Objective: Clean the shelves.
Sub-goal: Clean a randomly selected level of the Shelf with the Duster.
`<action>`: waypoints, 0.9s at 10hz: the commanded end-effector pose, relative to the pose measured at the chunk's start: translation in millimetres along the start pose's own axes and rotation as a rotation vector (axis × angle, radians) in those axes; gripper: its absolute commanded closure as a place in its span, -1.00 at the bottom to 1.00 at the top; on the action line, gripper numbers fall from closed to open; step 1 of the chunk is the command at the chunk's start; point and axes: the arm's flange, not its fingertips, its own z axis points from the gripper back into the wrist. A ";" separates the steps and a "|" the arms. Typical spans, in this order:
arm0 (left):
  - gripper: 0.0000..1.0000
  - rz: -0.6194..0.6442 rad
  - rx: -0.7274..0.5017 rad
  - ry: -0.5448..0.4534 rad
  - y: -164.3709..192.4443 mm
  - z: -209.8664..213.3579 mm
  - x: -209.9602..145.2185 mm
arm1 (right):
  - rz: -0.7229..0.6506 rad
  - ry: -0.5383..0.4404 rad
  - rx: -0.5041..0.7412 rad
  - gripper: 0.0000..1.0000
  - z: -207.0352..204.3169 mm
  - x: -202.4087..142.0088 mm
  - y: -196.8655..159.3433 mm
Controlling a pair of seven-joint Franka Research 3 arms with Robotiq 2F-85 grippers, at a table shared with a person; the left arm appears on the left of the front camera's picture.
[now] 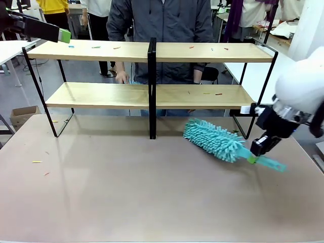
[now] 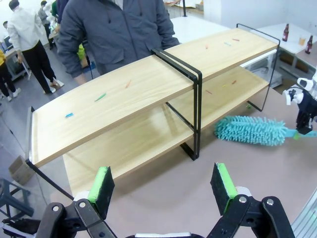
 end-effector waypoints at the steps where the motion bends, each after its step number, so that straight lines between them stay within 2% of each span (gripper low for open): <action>1: -1.00 0.004 -0.002 -0.004 0.3 -0.3 -1.1 | 0.047 -0.087 0.055 0.75 -13.0 34.8 -8.9; 2: -1.00 0.004 -0.002 -0.004 0.3 -0.3 -1.1 | 0.017 -0.162 0.099 0.75 -14.5 46.9 -9.2; 4: -1.00 0.004 -0.002 -0.004 0.3 -0.3 -1.1 | -0.094 -0.249 0.131 0.75 -25.3 69.6 -10.2; 5: -1.00 0.004 -0.002 -0.004 0.3 -0.3 -1.1 | -0.148 -0.257 0.124 0.75 -30.8 74.4 -6.9; 8: -1.00 0.004 -0.002 -0.004 0.3 -0.3 -1.1 | -0.209 -0.170 0.079 0.75 -33.2 68.6 10.9; 9: -1.00 0.004 -0.002 -0.004 0.3 -0.3 -1.1 | -0.247 -0.189 0.059 0.75 -29.2 63.1 13.3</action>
